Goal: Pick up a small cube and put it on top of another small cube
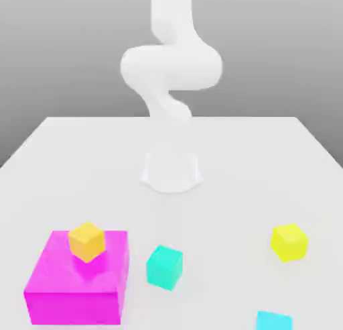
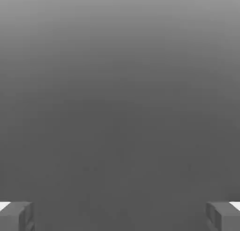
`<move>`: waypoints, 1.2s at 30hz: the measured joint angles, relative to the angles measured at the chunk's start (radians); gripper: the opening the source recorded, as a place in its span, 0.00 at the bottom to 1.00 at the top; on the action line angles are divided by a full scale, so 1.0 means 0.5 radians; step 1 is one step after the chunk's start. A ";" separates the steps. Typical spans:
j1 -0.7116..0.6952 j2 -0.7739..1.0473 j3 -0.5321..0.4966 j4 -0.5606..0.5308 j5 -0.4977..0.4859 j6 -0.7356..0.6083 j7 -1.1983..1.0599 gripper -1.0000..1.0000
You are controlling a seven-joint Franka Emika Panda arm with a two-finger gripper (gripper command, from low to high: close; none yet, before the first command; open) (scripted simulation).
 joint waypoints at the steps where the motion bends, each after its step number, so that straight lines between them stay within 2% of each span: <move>1: 0.002 0.082 0.060 -0.040 -0.013 0.047 0.047 0.50; 12: 0.083 0.893 0.594 -0.438 -0.177 0.506 0.539 0.50; 18: 0.242 1.328 0.799 -0.653 -0.252 0.754 0.794 0.50; 21: 0.355 1.531 0.857 -0.759 -0.231 0.881 0.878 0.50; 25: 0.443 1.740 0.740 -0.750 -0.432 1.026 1.057 0.50; 31: 0.754 2.031 0.349 -0.684 -0.790 1.240 1.328 0.50; 32: 0.792 2.062 0.303 -0.677 -0.825 1.263 1.354 0.00; 36: 0.792 2.062 0.303 -0.677 -0.828 1.267 1.356 0.00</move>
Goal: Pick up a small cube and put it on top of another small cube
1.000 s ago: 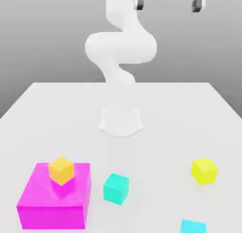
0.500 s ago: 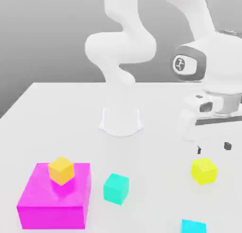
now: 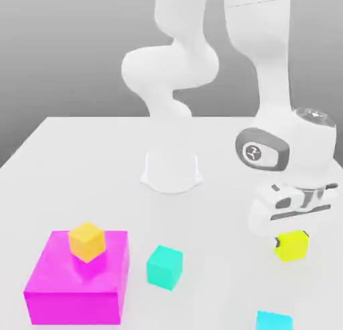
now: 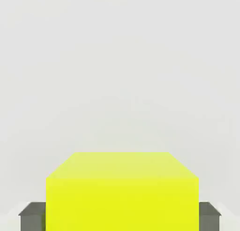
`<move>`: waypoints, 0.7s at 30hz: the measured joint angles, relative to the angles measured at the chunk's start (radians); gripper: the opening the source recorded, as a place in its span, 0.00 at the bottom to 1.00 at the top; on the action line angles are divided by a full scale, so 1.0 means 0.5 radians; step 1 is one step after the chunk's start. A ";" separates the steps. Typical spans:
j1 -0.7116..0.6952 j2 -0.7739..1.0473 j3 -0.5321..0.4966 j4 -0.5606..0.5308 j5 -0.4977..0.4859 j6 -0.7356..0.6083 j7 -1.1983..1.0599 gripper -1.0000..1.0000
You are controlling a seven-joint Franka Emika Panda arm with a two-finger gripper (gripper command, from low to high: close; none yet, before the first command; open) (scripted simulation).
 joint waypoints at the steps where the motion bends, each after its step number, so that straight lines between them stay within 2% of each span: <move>1: 0.000 0.000 0.000 0.000 -0.001 0.001 0.001 0.00; 4: -0.035 -0.034 0.044 -0.007 0.042 -0.025 -0.031 0.00; 9: -0.233 -0.265 0.313 -0.062 0.354 -0.190 -0.265 0.00; 12: -0.269 -0.412 0.396 -0.097 0.562 -0.295 -0.421 0.00; 14: -0.356 -0.502 0.362 -0.120 0.647 -0.364 -0.482 0.00; 21: -0.917 -0.809 0.067 -0.201 0.837 -0.585 -0.603 0.00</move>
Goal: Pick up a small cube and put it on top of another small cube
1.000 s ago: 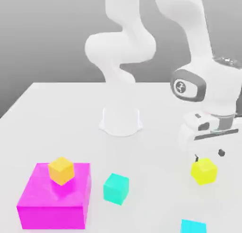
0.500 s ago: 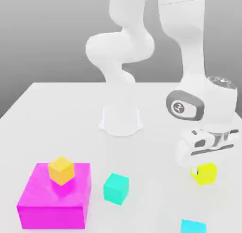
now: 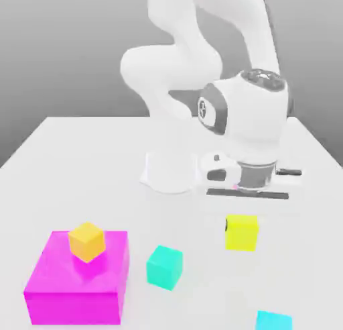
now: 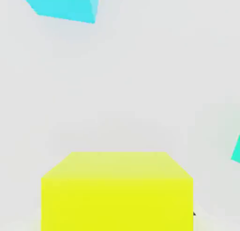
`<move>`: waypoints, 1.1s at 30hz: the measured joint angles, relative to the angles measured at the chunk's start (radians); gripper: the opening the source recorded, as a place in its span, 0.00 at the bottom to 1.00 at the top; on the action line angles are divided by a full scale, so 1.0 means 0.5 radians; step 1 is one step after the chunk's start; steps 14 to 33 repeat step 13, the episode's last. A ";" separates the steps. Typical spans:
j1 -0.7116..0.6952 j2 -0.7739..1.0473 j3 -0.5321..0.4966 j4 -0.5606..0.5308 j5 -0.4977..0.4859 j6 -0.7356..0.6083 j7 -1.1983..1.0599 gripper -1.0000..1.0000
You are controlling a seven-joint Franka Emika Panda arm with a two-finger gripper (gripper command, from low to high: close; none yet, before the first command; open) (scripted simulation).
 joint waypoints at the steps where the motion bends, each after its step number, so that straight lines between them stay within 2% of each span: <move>1: -0.046 -0.046 -0.056 -0.012 0.031 -0.030 -0.020 0.00; 4: -0.175 -0.110 -0.202 -0.040 0.085 -0.055 -0.053 0.00; 9: -0.231 0.186 -0.228 -0.040 -0.010 0.240 0.015 0.00; 10: -0.230 0.254 -0.235 -0.040 -0.035 0.307 0.033 1.00; 33: -0.230 0.254 -0.235 -0.040 -0.035 0.307 0.033 1.00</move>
